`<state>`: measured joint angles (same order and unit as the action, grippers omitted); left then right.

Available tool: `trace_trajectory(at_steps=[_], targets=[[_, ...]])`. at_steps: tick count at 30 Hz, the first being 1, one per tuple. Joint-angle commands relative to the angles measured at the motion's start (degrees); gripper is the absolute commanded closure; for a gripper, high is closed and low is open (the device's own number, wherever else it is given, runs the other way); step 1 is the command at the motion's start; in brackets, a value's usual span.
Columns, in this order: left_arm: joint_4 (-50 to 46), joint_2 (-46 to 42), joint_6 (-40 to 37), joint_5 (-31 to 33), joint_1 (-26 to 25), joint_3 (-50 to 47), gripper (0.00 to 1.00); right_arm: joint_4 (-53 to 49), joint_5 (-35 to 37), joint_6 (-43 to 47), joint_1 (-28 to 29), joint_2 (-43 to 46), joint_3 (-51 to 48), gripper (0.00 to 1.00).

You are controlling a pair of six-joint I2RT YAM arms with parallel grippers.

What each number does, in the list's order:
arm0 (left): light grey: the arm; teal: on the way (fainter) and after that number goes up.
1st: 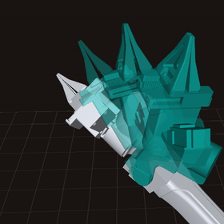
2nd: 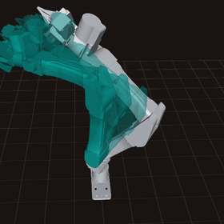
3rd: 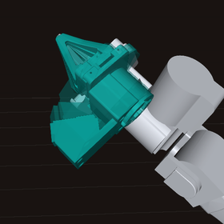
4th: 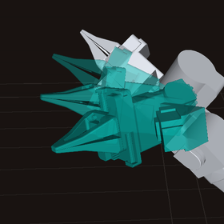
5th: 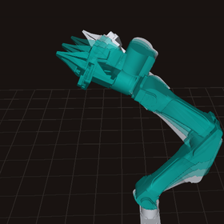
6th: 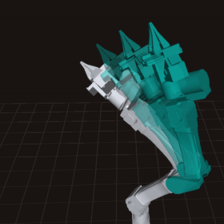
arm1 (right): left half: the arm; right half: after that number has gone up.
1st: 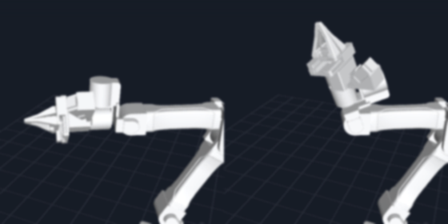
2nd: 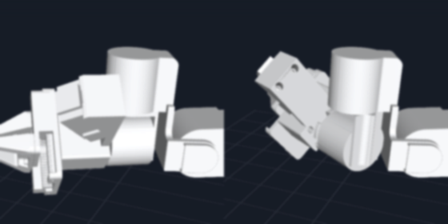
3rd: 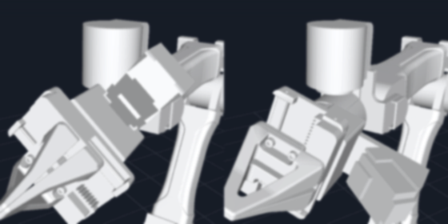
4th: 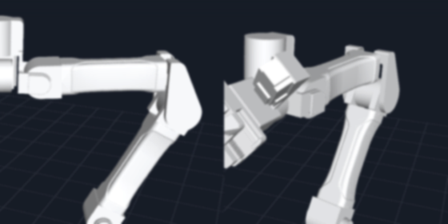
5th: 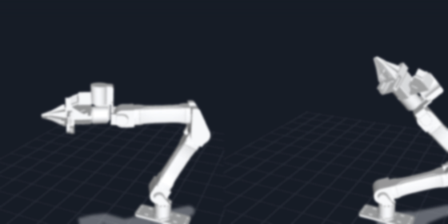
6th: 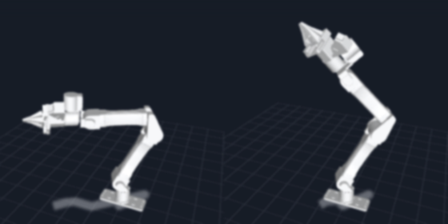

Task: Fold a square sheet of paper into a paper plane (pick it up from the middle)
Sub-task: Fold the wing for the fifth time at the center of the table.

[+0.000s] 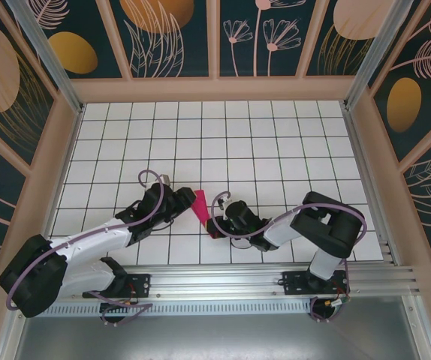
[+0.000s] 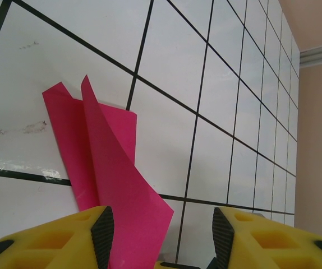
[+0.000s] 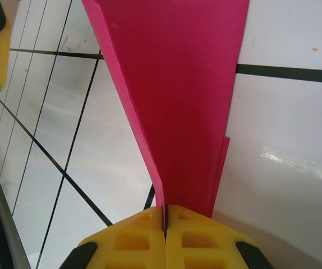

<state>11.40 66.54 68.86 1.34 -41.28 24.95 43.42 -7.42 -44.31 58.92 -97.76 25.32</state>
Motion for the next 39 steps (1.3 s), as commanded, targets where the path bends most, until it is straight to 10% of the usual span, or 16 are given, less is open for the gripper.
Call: trace_trajectory(at_steps=[1, 39], targets=[[1.86, -0.45, 0.88, -0.83, -0.19, -0.32, 0.47, -0.59, -1.56, -2.49, 0.04, -2.46, -1.37, 1.00], [15.29, 14.71, -5.32, -10.42, -0.17, 2.53, 0.46, -18.95, 2.00, 0.71, 2.39, -5.07, 7.26, 1.00]])
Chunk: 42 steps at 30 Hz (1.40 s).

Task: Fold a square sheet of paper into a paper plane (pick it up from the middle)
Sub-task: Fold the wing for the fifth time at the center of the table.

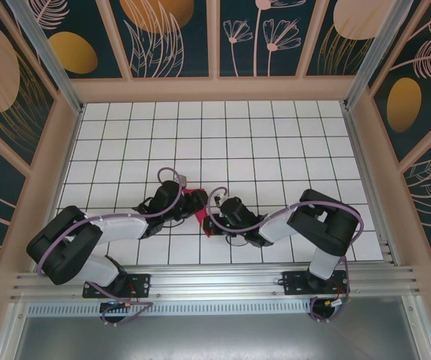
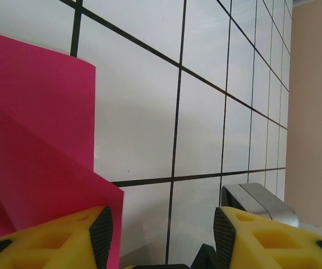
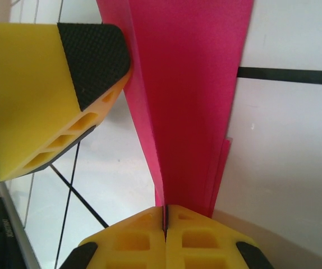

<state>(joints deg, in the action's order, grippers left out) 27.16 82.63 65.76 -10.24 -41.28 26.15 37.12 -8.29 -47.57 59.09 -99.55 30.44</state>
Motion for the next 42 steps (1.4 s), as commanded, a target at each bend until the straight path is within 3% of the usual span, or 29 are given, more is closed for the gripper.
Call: trace_trajectory(at_steps=[1, 8, 19, 42], targets=[[-1.23, -1.36, -2.70, 1.74, -0.14, 1.53, 0.46, -13.65, 3.47, 4.56, 2.43, -3.29, 2.58, 1.00], [0.36, -1.09, -3.64, 1.64, -0.20, 0.96, 0.45, -13.11, 4.09, 3.59, 2.57, -2.56, 1.76, 1.00], [3.43, -10.39, -0.98, 5.98, -0.20, -4.88, 0.41, -7.33, 1.57, -0.79, 1.49, -1.64, -1.69, 1.00], [7.32, 5.56, -5.17, 4.61, -0.11, -0.33, 0.43, -7.11, 0.95, -2.81, 1.26, -2.71, -1.37, 0.99]])
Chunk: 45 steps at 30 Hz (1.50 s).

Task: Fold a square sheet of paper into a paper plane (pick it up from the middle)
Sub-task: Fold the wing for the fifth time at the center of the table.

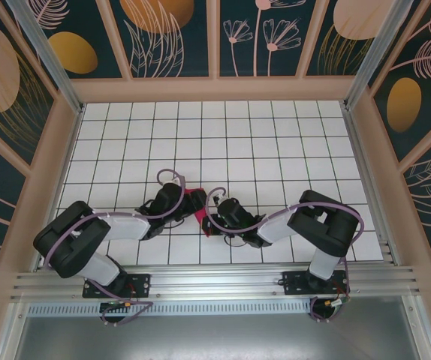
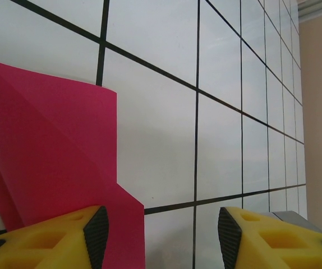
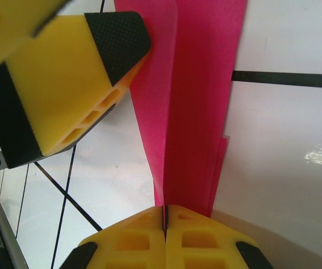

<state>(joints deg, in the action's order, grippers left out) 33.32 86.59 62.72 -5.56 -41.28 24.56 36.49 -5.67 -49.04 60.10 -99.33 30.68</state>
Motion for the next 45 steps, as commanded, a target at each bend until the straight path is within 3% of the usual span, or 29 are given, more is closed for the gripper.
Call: trace_trajectory(at_steps=[1, 4, 15, 24, 34, 36, 45], targets=[[0.51, 2.27, -2.05, -0.01, -0.10, 1.51, 0.44, -6.80, -1.63, -1.26, 0.27, -2.96, -1.38, 0.99], [-1.16, 3.80, -1.00, 0.07, -0.09, 1.39, 0.44, -7.97, -1.41, -1.22, 0.27, -2.98, -0.59, 0.97], [-3.76, 3.50, -0.62, 2.31, -0.12, 0.38, 0.46, -14.61, -0.06, 0.38, 0.37, 3.47, 1.88, 0.74], [-2.56, 4.29, -1.36, 0.47, -0.11, 1.48, 0.46, -11.81, -2.83, -2.14, -0.04, 9.64, 1.05, 0.73], [-2.47, 4.12, -1.50, -0.21, -0.04, 1.33, 0.46, -11.58, -5.09, -2.16, -1.13, 7.36, 1.68, 0.79], [-2.64, 3.94, -1.52, -0.01, -0.09, 1.24, 0.46, -10.34, -6.06, -2.19, -1.09, 6.87, 1.24, 0.89], [-3.41, 4.12, -1.61, -0.08, -0.07, 1.88, 0.46, -8.16, -7.59, -4.05, -1.03, 3.36, -1.47, 0.99]])
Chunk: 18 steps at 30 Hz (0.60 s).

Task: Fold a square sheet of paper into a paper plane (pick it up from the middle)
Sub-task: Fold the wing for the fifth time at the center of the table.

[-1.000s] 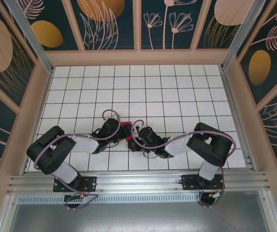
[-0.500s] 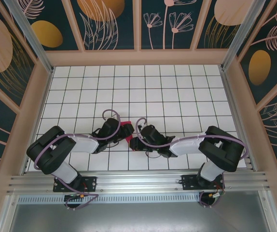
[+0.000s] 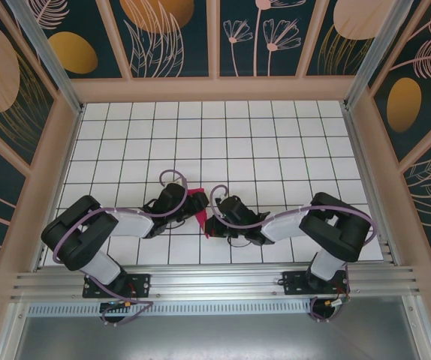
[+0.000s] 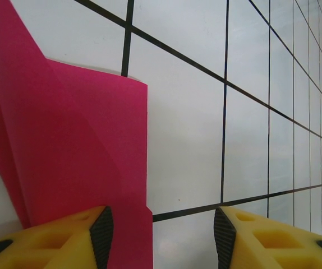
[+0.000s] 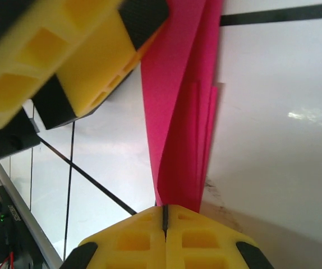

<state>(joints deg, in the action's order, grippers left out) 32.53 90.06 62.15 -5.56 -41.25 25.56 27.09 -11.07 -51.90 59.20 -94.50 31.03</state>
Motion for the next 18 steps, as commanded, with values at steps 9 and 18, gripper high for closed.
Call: trace_trajectory(at_steps=[9, 18], targets=[[-3.90, 1.11, -0.80, -0.33, -0.13, 1.86, 0.46, -0.78, -1.97, -3.10, 0.04, -3.79, -3.03, 1.00], [-4.50, 1.27, -1.24, -0.42, -0.06, 2.24, 0.47, -3.96, 0.44, -0.19, -0.22, 5.04, -0.65, 0.78]])
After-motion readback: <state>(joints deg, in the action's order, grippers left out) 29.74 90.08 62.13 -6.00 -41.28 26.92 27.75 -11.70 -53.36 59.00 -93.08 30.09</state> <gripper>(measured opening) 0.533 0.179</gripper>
